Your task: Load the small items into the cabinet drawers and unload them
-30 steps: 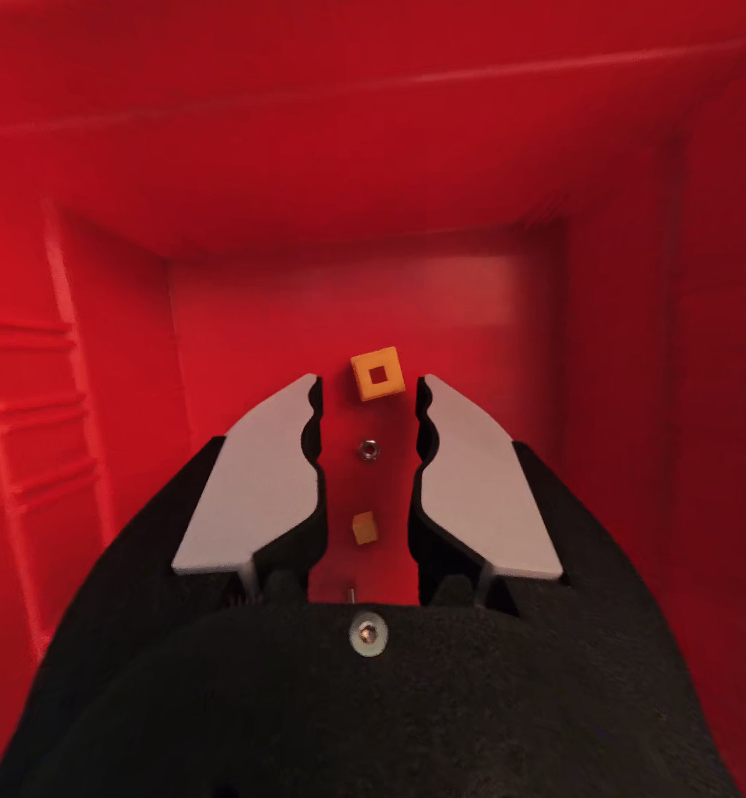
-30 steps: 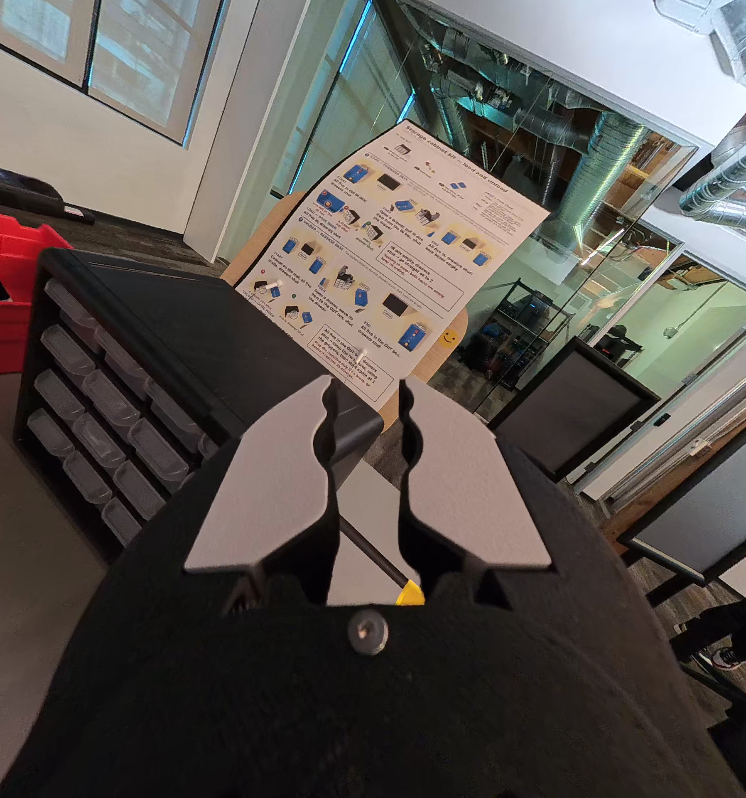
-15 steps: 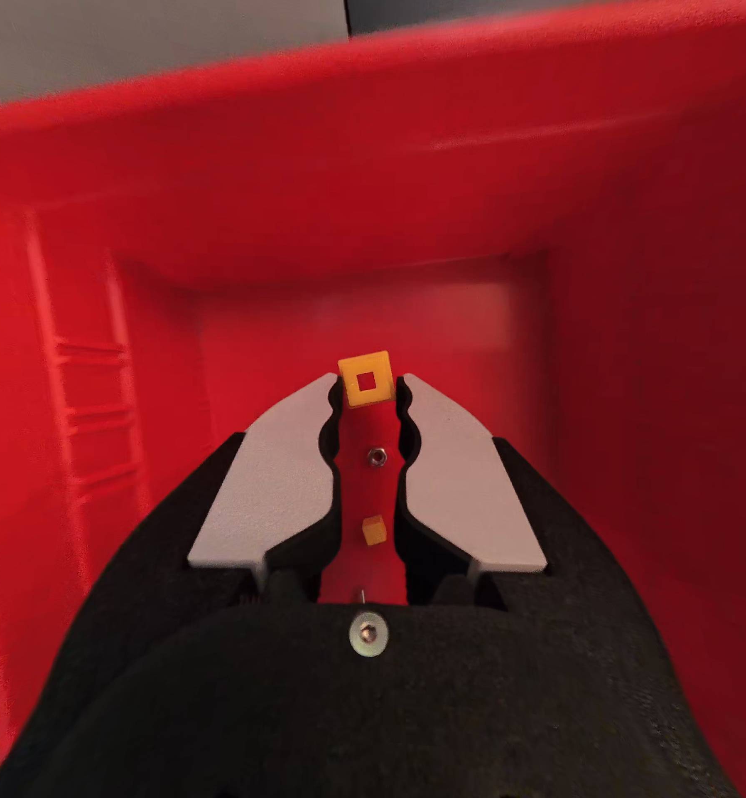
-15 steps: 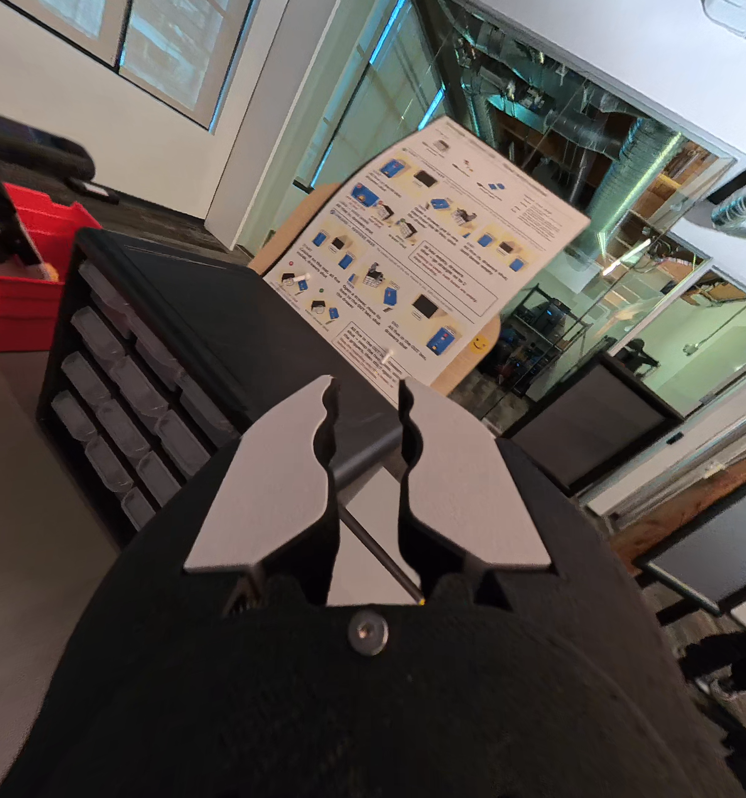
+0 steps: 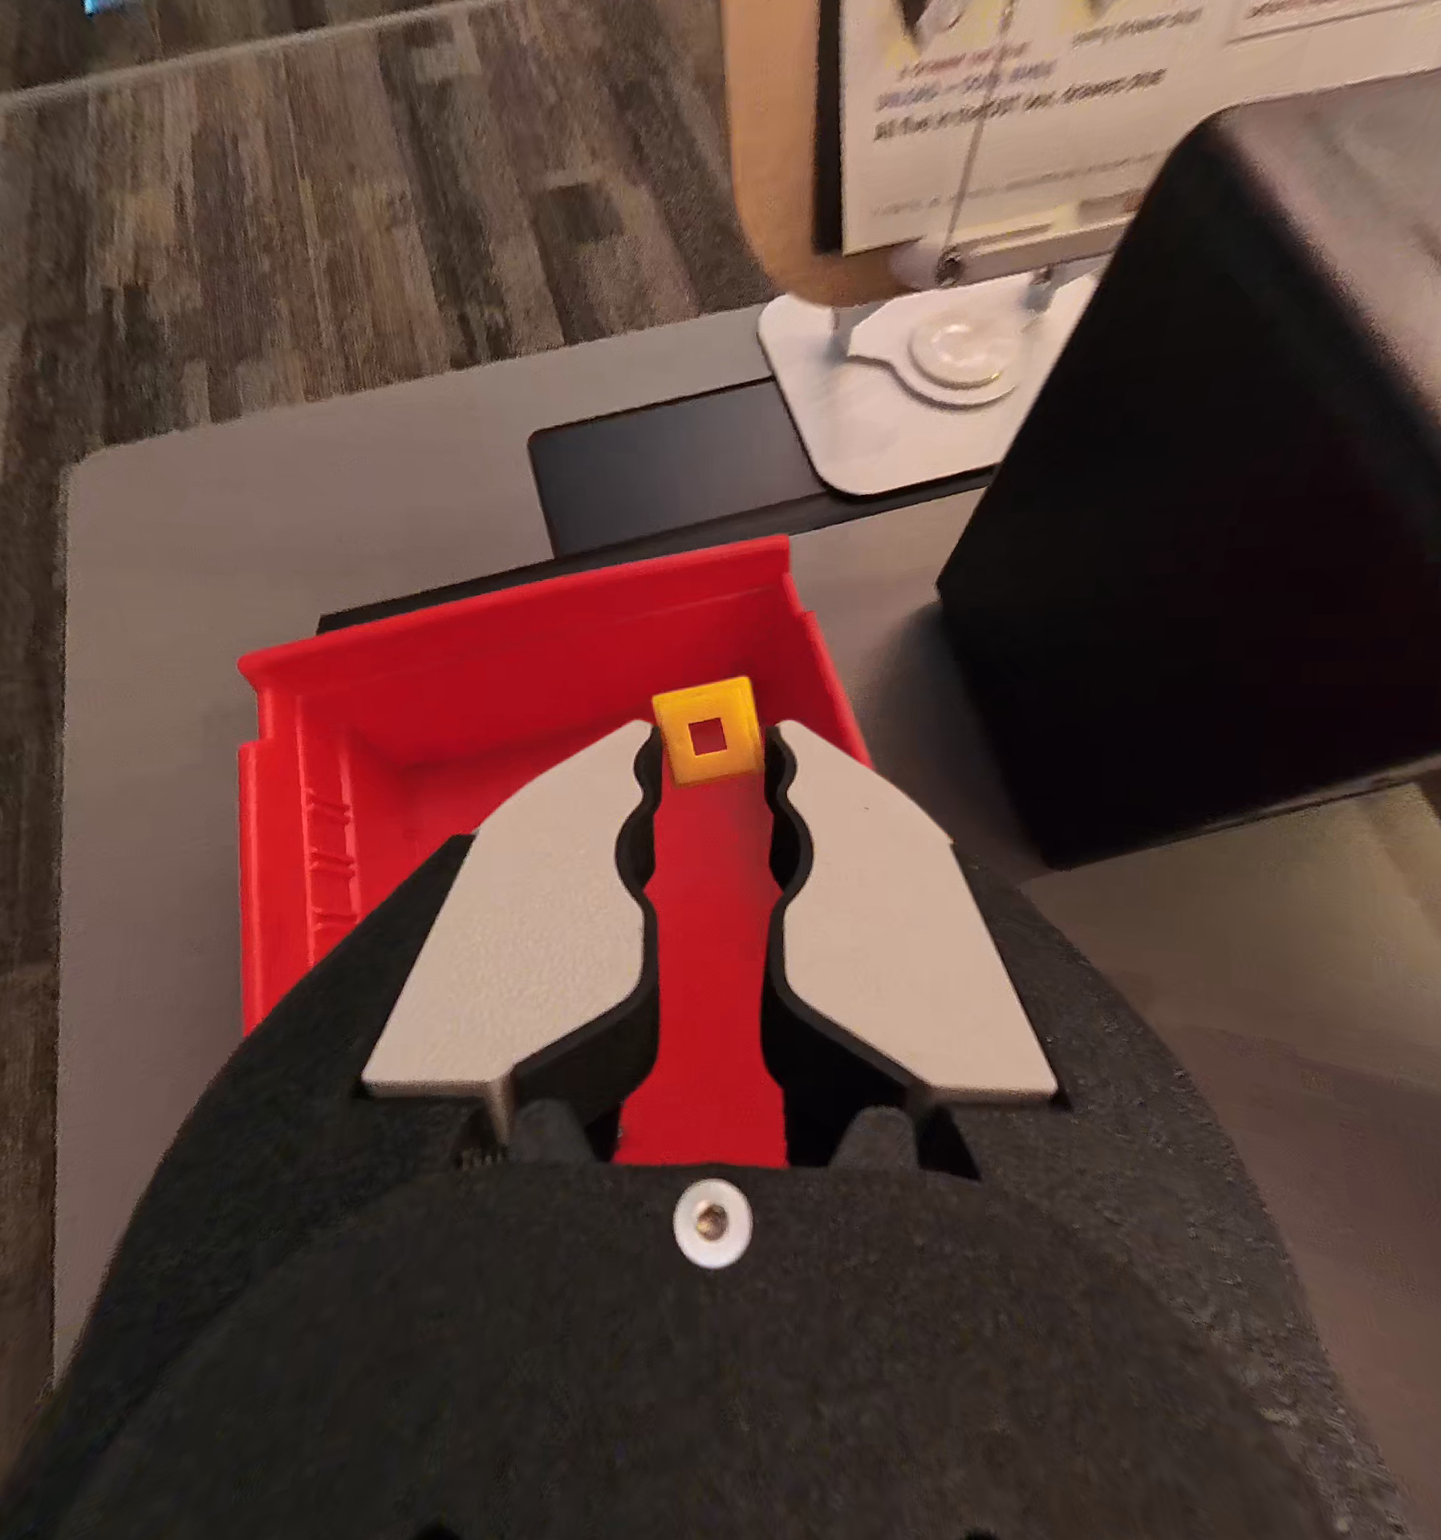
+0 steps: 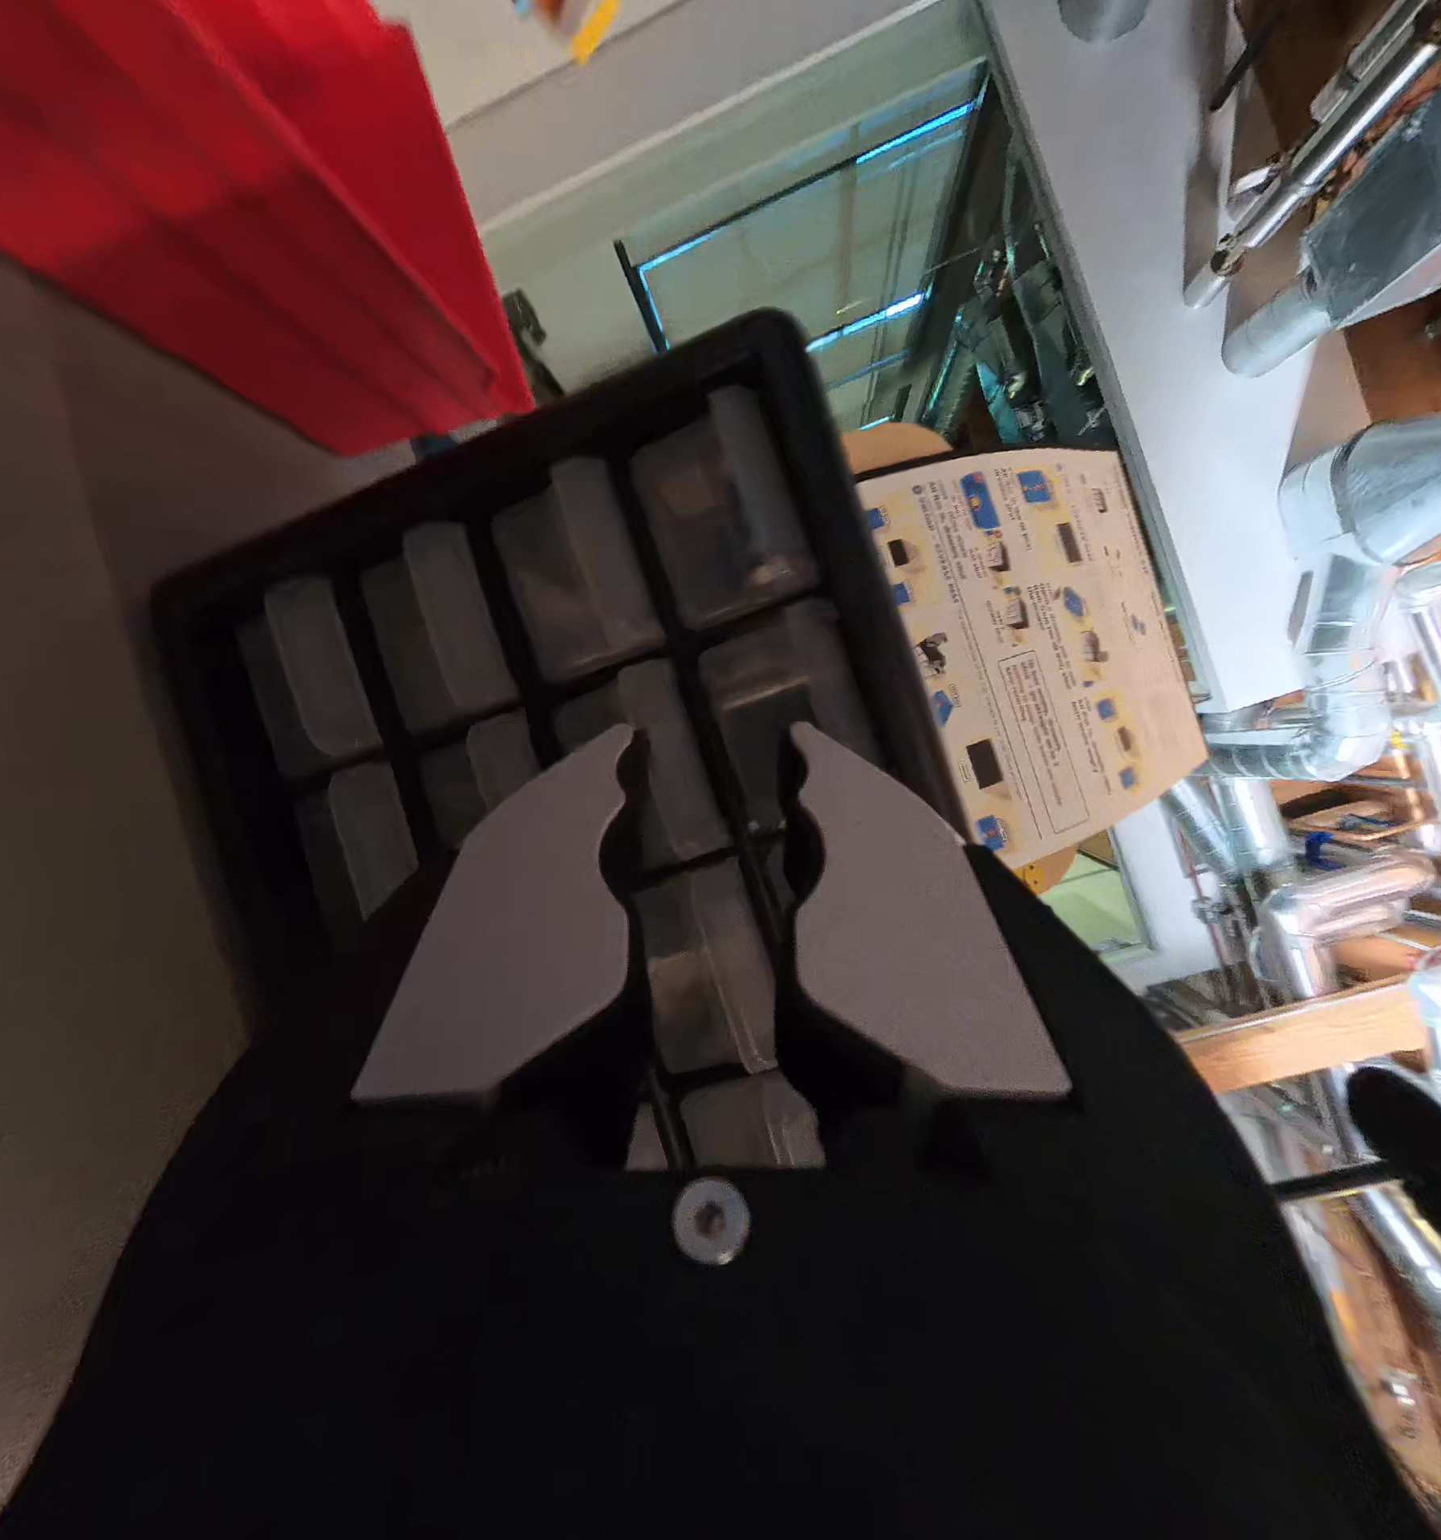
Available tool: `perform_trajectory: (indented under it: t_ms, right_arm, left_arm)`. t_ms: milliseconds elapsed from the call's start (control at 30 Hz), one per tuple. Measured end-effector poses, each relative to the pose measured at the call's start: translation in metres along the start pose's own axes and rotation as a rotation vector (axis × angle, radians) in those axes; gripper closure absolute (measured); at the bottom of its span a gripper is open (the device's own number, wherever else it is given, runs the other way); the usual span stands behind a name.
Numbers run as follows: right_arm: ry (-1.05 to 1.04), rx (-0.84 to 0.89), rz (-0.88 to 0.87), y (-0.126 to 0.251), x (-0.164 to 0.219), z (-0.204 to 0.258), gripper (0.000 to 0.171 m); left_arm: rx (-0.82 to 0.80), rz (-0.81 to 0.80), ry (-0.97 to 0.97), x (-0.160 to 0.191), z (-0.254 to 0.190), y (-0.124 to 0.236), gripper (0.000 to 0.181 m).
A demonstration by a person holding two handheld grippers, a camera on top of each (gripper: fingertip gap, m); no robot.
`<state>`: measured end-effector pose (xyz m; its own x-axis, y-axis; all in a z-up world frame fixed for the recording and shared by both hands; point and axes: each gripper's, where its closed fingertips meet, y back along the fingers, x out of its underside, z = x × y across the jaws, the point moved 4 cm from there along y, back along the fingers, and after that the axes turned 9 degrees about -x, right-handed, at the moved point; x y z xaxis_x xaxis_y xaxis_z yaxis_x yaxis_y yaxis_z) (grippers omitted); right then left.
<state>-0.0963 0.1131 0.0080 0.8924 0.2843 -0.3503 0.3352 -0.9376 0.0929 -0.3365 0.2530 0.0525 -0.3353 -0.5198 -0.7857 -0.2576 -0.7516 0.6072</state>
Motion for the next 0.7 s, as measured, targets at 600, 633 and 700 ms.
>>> perform_trajectory:
  t_ms: [600, 633, 700]
  right_arm:
    - [0.171, -0.008, 0.018, -0.050, -0.024, 0.027, 0.148]
    - [0.174, 0.010, 0.024, -0.052, -0.022, 0.025, 0.150]
    - [0.181, 0.011, 0.040, -0.057, -0.018, 0.024, 0.151]
  left_arm:
    - [0.121, -0.054, -0.090, -0.013, -0.044, 0.023, 0.158]
    - [0.120, -0.052, -0.095, -0.013, -0.046, 0.023, 0.158]
    - [0.118, -0.047, -0.108, -0.013, -0.050, 0.022, 0.158]
